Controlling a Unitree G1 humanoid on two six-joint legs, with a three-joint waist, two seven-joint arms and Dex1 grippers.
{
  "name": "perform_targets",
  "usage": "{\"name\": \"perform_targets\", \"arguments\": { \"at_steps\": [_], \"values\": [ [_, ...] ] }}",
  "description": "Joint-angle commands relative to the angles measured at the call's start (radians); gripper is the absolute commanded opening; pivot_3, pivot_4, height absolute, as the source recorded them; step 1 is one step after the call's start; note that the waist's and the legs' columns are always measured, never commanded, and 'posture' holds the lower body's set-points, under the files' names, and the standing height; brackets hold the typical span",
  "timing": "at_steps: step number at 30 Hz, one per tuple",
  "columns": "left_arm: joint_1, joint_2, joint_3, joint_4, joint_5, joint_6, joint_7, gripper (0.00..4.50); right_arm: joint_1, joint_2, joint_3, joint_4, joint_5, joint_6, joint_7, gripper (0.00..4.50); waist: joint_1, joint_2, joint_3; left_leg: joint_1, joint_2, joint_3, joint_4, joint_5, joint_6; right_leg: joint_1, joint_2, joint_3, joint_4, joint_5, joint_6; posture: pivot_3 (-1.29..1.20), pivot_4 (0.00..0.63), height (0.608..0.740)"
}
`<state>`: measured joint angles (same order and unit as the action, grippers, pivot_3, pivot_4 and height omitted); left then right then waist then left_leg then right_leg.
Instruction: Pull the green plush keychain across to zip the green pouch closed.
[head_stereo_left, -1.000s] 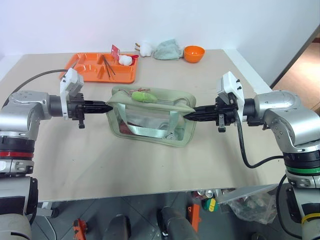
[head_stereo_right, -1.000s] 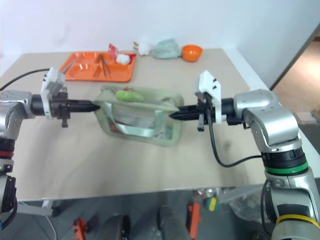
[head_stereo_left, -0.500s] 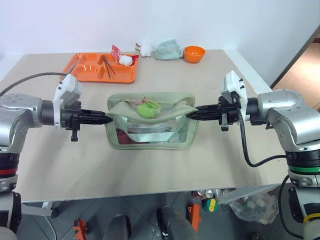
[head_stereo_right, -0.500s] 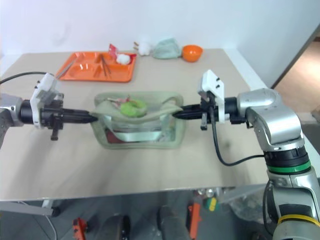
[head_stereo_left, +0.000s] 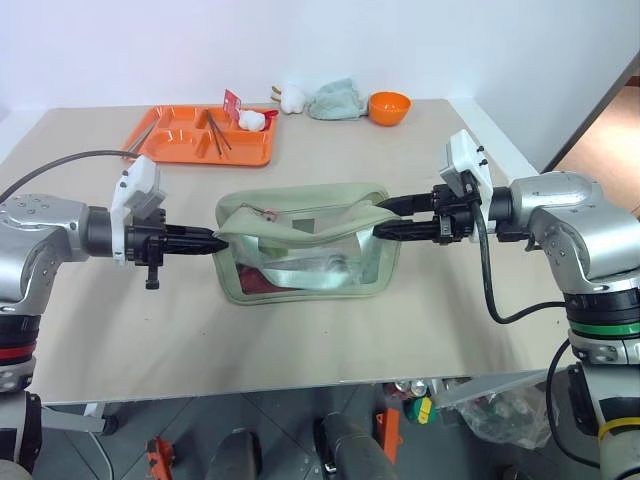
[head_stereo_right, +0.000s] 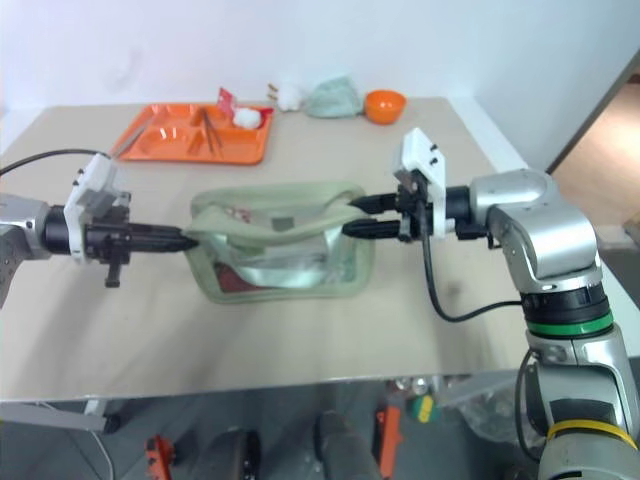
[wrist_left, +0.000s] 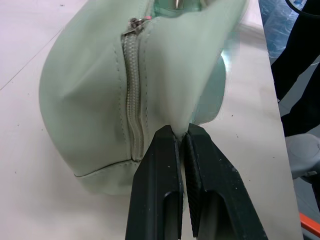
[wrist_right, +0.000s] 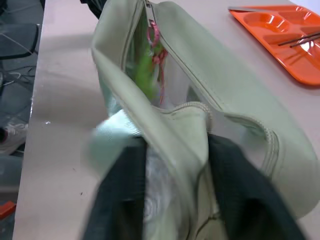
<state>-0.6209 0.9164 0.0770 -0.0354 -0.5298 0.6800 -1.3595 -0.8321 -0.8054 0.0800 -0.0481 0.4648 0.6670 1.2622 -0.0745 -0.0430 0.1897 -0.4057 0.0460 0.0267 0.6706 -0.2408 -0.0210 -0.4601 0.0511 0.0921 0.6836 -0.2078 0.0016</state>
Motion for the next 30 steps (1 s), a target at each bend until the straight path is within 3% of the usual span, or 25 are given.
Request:
{"name": "perform_targets", "arguments": {
  "at_steps": [1, 2, 10, 15, 20, 25, 30],
  "values": [
    [-0.004, -0.002, 0.009, -0.046, -0.026, -0.014, 0.003, 0.00, -0.015, -0.043, -0.024, -0.021, -0.004, -0.016, 0.018, 3.43, 0.000, 0.000, 0.000, 0.000, 0.000, 0.000, 0.000, 0.000, 0.000, 0.000, 0.000, 0.000, 0.000, 0.000, 0.000, 0.00, 0.150, 0.740],
    [-0.003, -0.003, 0.008, -0.047, -0.026, -0.014, 0.004, 0.00, -0.012, -0.054, -0.030, -0.020, 0.004, -0.014, 0.026, 3.74, 0.000, 0.000, 0.000, 0.000, 0.000, 0.000, 0.000, 0.000, 0.000, 0.000, 0.000, 0.000, 0.000, 0.000, 0.000, 0.00, 0.150, 0.740],
    [-0.007, -0.009, 0.002, -0.046, -0.025, -0.013, 0.003, 0.00, -0.053, -0.154, -0.115, 0.111, 0.017, -0.028, 0.068, 3.74, 0.000, 0.000, 0.000, 0.000, -0.001, 0.001, 0.000, 0.000, 0.000, 0.000, -0.001, 0.000, 0.000, 0.000, 0.000, 0.00, 0.150, 0.740],
    [-0.010, -0.012, 0.005, -0.047, -0.029, -0.012, 0.003, 0.00, -0.225, -0.092, -0.213, 0.269, 0.047, -0.058, -0.025, 3.74, -0.004, 0.001, 0.000, 0.001, -0.001, 0.001, 0.000, 0.000, 0.000, 0.000, 0.000, 0.001, 0.000, 0.000, 0.000, 0.00, 0.150, 0.740],
    [-0.018, -0.020, 0.000, -0.040, -0.024, -0.018, 0.005, 0.00, -0.352, 0.023, -0.116, 0.342, -0.049, -0.071, -0.119, 3.74, -0.006, 0.000, 0.000, 0.002, 0.001, 0.000, 0.000, 0.000, 0.000, 0.001, 0.002, 0.001, 0.000, 0.001, 0.000, 0.00, 0.150, 0.740],
    [-0.017, -0.029, -0.002, -0.050, -0.024, -0.020, 0.014, 0.00, -0.414, 0.111, 0.020, 0.311, -0.127, -0.051, -0.118, 3.74, -0.003, 0.001, 0.000, 0.001, 0.000, 0.001, 0.000, 0.000, 0.000, 0.000, 0.001, 0.002, 0.000, 0.001, 0.000, 0.00, 0.150, 0.740],
    [0.000, -0.030, 0.008, -0.070, -0.035, -0.015, 0.029, 0.00, -0.432, 0.126, 0.069, 0.248, -0.121, -0.017, -0.063, 2.23, 0.005, 0.001, 0.000, -0.003, 0.000, 0.001, -0.001, 0.000, 0.000, -0.003, -0.002, 0.000, 0.000, -0.001, 0.001, 0.00, 0.150, 0.740]
  ]
}}
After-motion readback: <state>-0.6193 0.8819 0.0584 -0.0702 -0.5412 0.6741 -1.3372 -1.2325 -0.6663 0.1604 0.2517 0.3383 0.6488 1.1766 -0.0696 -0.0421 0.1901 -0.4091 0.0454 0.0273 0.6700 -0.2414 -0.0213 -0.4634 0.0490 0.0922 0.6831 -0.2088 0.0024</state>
